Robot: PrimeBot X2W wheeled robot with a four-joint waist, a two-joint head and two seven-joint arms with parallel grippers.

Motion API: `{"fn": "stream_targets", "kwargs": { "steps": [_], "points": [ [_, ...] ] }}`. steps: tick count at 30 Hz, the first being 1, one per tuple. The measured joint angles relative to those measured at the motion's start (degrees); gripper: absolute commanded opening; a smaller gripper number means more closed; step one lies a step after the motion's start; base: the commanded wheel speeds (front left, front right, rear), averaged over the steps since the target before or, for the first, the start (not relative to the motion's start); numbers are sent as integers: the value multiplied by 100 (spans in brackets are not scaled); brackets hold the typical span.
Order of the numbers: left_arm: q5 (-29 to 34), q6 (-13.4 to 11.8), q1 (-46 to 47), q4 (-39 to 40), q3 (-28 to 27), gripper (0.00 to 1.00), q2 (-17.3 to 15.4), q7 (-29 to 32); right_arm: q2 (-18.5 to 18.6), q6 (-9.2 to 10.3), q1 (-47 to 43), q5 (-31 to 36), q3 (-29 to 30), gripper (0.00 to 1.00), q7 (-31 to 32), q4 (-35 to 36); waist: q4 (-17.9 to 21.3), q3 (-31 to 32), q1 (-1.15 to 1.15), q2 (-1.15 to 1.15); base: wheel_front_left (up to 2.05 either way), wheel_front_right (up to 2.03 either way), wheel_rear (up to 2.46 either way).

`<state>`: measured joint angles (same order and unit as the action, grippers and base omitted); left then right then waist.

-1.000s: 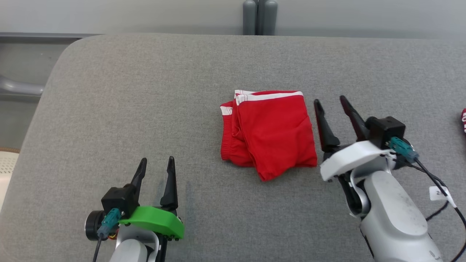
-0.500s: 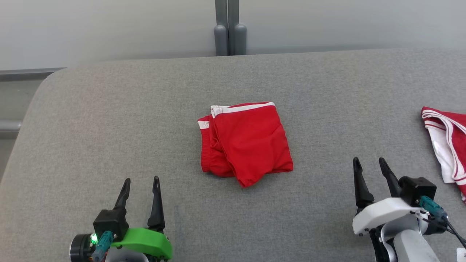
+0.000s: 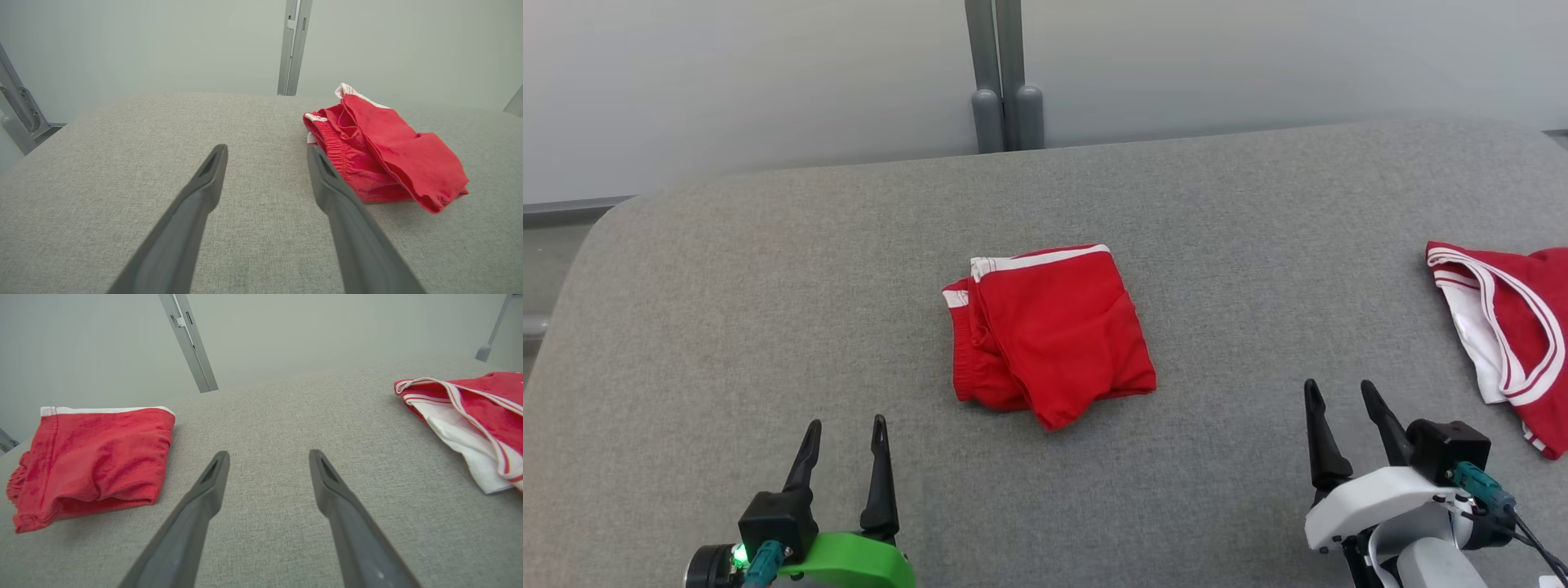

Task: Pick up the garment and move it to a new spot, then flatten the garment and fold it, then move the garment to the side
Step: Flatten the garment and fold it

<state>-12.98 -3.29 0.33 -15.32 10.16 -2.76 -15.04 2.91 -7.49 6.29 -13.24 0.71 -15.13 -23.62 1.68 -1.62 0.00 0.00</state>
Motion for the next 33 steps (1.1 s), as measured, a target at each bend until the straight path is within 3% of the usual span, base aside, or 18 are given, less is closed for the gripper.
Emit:
{"fn": "stream_targets", "kwargs": {
  "steps": [7, 13, 24, 33],
  "points": [
    [-14, 15, 31, 8, 63, 100, -1, 0, -5, 0, 506, 333, -731, 100, 0, -211, -183, -84, 0, 0, 0, 0, 0],
    [-56, 70, 188, 4, 311, 100, -1, -1, 247, 0, 1756, 364, -1904, 100, 0, -854, -482, -236, 0, 0, 0, 0, 0],
    [-214, 48, 397, -12, 794, 100, 0, -1, 488, 0, 3735, -427, -3630, 100, 199, -2171, -1190, -555, 0, 0, 0, 0, 0],
    [-401, -25, 561, 66, 1028, 100, -2, 0, 555, 0, 4336, -1396, -4446, 100, 520, -2816, -1662, -863, 0, 0, 0, 0, 0]
  ]
}}
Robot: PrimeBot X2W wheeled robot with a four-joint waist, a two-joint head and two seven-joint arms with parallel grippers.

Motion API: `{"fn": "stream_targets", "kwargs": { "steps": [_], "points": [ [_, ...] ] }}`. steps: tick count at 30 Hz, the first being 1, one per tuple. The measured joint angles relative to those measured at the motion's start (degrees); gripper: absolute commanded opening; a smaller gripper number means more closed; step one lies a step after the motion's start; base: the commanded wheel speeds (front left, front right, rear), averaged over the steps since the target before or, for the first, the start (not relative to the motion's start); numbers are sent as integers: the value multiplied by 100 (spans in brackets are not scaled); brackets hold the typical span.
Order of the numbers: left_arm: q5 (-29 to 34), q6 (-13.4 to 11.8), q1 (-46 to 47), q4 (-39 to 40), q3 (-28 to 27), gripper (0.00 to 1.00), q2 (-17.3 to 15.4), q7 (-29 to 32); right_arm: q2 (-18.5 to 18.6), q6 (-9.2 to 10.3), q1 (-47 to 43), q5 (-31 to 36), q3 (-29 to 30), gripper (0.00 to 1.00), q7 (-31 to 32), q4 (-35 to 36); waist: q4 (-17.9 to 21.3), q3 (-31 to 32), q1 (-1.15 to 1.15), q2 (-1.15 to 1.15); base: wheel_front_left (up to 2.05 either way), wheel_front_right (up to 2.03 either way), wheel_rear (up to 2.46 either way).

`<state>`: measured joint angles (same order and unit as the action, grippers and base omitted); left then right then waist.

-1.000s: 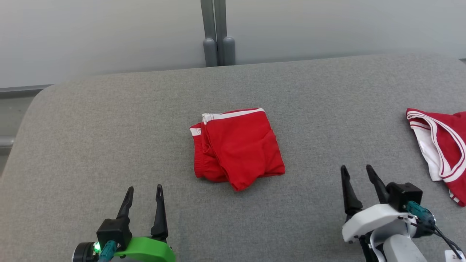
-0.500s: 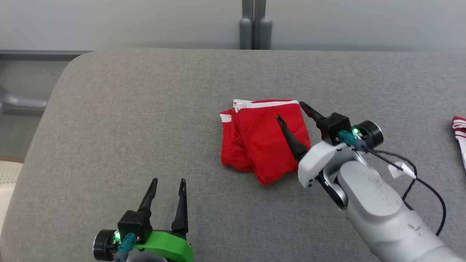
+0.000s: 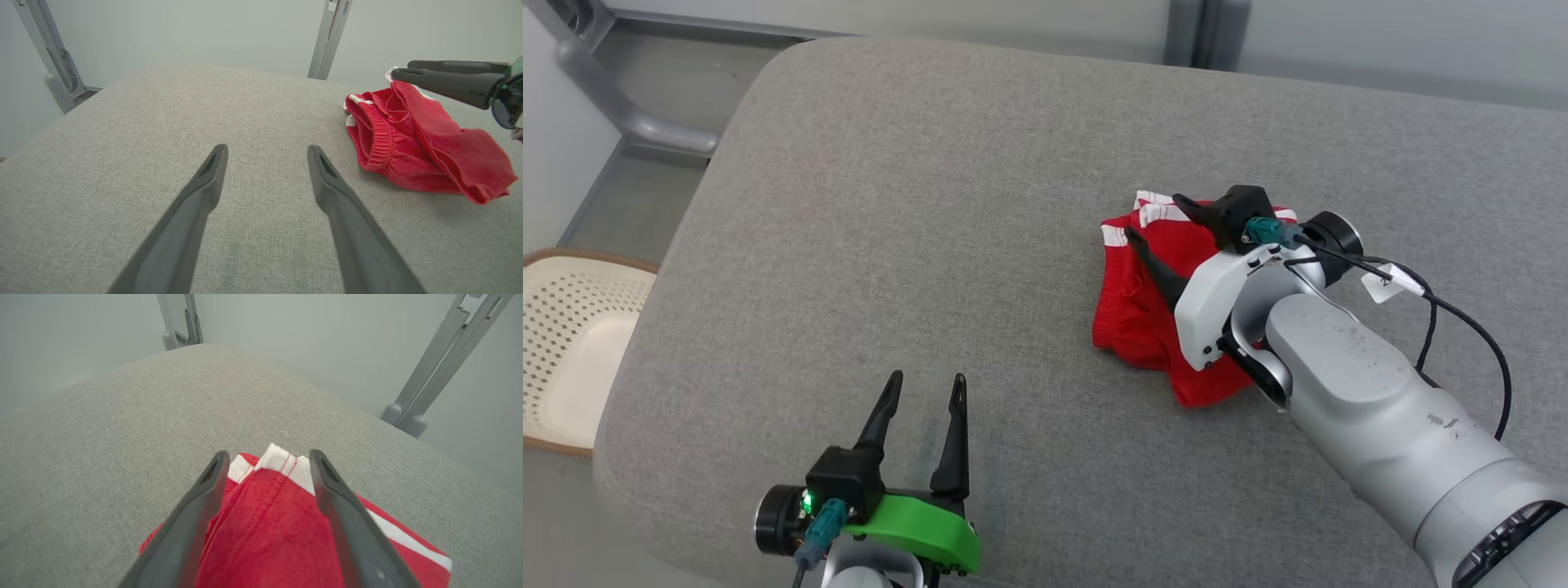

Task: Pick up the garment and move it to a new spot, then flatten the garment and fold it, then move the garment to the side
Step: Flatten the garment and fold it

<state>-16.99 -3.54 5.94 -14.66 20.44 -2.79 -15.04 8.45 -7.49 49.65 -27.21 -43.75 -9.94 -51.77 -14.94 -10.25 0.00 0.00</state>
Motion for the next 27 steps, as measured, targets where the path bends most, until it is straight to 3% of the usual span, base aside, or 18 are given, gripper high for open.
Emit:
{"fn": "stream_targets", "kwargs": {
  "steps": [8, 9, 10, 11, 12, 20, 27],
  "points": [
    [-54, -51, 69, 25, 27, 100, 0, 0, 138, 0, 271, -435, -352, 100, -49, -374, -189, -230, 0, 0, 0, 0, 0],
    [-55, -52, 82, 25, 29, 100, 0, 0, 140, 0, 285, -468, -400, 83, -58, -406, -199, -252, 0, 0, 0, 0, 0],
    [-55, -54, 93, 29, 27, 100, 0, 0, 143, 0, 305, -504, -441, 49, -80, -437, -207, -272, 0, 0, 0, 0, 0],
    [-60, -57, 102, 37, 24, 100, 0, 0, 148, 0, 338, -543, -472, 29, -111, -474, -211, -288, 0, 0, 0, 0, 0],
    [-62, -58, 112, 43, 22, 100, 0, 0, 155, 0, 364, -566, -498, 0, -127, -494, -212, -299, 0, 0, 0, 0, 0],
    [-69, -98, 148, 76, 19, 100, 0, 0, 187, 0, 579, -756, -553, 0, -401, -653, -187, -353, 0, 0, 0, 0, 0],
    [-123, -93, 287, 127, 169, 100, 1, 0, 276, 0, 1023, -634, -231, 0, -488, -906, -269, -500, 0, 0, 0, 0, 0]
  ]
}}
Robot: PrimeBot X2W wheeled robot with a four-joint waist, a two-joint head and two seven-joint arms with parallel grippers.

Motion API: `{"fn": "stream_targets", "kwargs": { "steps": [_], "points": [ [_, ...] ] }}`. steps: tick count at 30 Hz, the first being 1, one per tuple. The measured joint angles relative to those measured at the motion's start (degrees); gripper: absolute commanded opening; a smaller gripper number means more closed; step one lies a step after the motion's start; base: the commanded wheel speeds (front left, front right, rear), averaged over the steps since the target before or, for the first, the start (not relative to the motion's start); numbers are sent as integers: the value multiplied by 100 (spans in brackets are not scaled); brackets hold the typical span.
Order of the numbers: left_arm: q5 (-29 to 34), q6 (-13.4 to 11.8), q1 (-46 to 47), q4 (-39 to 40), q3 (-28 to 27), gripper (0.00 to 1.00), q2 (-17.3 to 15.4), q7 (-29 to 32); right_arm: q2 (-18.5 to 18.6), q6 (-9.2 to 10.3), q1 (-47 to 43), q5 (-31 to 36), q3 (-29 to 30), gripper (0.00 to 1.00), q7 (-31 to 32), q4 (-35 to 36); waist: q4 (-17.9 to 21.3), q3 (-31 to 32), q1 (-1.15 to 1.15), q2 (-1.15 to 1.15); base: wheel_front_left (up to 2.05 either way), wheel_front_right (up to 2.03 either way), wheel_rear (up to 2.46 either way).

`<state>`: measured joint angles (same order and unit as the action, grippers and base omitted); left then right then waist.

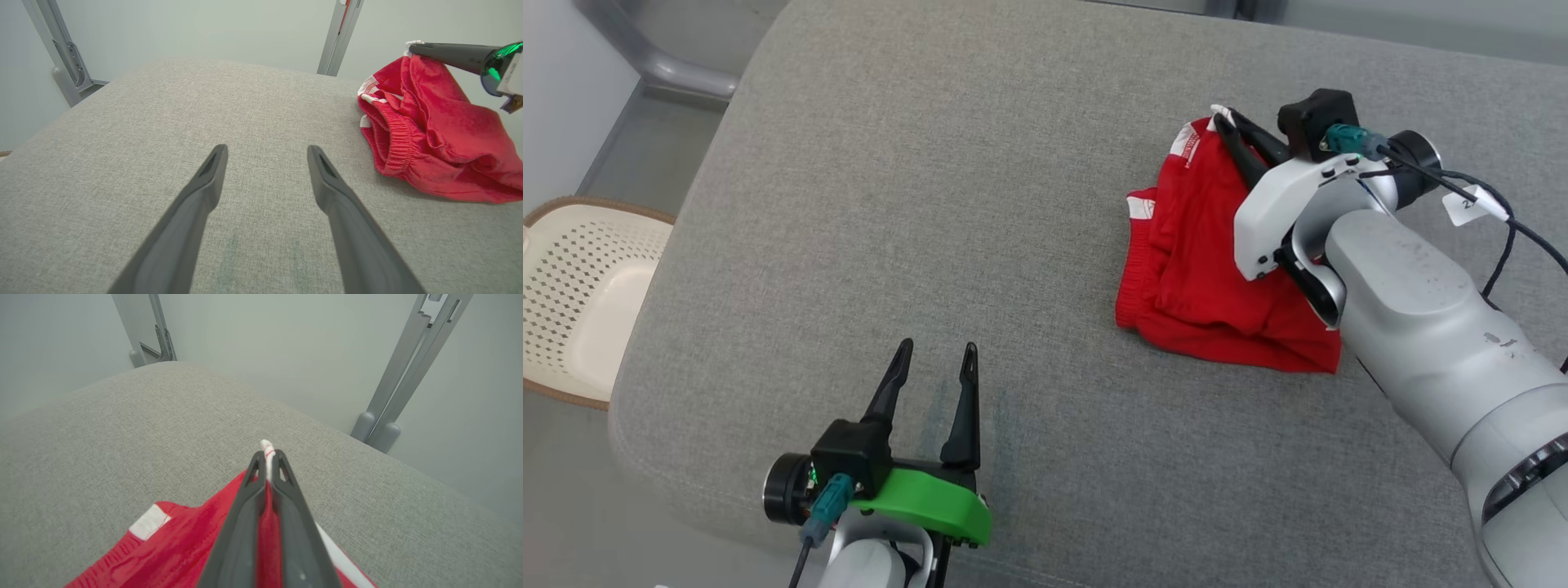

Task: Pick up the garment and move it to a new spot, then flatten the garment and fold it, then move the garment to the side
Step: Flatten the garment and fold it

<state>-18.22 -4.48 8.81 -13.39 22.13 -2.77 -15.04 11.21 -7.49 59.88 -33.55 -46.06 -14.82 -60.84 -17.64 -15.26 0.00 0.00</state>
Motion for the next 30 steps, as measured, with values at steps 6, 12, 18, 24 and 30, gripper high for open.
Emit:
{"fn": "stream_targets", "kwargs": {
  "steps": [6, 12, 18, 24, 30],
  "points": [
    [-68, -21, 134, 25, 129, 100, 0, 0, -49, 0, 198, 253, 425, 19, -18, -415, -185, -181, 0, 0, 0, 0, 0],
    [-80, -93, 151, 25, 75, 100, -2, 0, -182, -2, 177, 488, 829, 100, -19, -456, -282, -322, 0, 0, 0, 0, 0],
    [-3, -134, 149, 4, -142, 100, -1, 0, -16, -2, -203, 1048, 1914, 100, -23, 375, -104, -263, 0, 0, 0, 0, 0],
    [180, -98, 137, -47, -370, 100, 0, -1, -98, -1, -1367, 1737, 3430, 100, -23, 1479, 226, -40, 0, 0, 0, 0, 0],
    [405, -56, 16, -126, -604, 100, 1, 0, -453, 0, -2692, 2229, 4504, 100, -23, 2376, 593, 251, 0, 0, 0, 0, 0]
  ]
}}
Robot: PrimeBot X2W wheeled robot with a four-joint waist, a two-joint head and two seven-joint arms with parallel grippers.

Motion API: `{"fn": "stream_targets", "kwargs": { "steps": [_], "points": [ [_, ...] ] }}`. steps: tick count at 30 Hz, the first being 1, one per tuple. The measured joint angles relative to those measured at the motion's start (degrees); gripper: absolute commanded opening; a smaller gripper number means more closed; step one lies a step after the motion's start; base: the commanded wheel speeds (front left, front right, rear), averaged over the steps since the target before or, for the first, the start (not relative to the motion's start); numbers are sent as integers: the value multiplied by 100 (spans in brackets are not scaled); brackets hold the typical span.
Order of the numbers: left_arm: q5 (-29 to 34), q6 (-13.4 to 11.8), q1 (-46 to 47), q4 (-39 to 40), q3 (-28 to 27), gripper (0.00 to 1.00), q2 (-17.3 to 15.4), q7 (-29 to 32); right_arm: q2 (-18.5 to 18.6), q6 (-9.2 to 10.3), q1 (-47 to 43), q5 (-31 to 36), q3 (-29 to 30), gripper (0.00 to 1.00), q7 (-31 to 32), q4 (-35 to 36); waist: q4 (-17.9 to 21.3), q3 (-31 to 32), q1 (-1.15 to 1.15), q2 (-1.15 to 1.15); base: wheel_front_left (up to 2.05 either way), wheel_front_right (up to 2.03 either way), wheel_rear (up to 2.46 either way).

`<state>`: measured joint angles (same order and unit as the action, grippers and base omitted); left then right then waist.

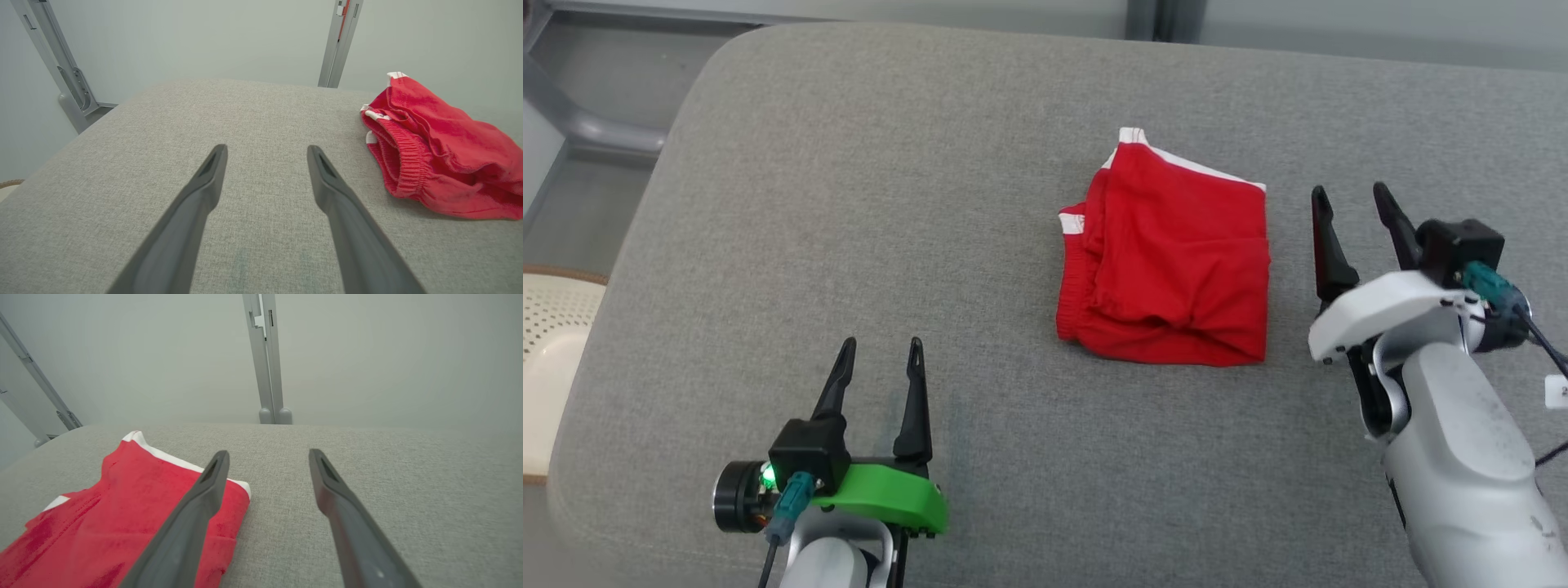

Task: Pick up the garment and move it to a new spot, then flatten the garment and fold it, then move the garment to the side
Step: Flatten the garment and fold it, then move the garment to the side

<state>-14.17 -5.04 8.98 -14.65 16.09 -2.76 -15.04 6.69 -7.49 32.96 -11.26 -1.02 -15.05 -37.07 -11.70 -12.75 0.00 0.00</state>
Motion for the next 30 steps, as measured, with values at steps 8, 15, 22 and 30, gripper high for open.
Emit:
{"fn": "stream_targets", "kwargs": {
  "steps": [8, 15, 22, 30],
  "points": [
    [256, 44, -383, -180, -388, 100, 0, 0, -313, 0, -1286, 190, 564, 100, 0, 581, 481, 453, 0, 0, 0, 0, 0],
    [382, 22, -810, -297, -614, 100, -1, 0, -372, 0, -2022, -67, 413, 100, -1, 615, 830, 901, 0, 0, 0, 0, 0],
    [312, -79, -934, -257, -570, 100, 0, 0, -376, 0, -2201, -352, 207, 100, 0, 601, 1080, 1180, 0, 0, 0, 0, 0],
    [275, -44, -778, -209, -283, 100, 0, 0, -376, 0, -1766, -601, -126, 100, -1, 404, 992, 1056, 0, 0, 0, 0, 0]
  ]
}}
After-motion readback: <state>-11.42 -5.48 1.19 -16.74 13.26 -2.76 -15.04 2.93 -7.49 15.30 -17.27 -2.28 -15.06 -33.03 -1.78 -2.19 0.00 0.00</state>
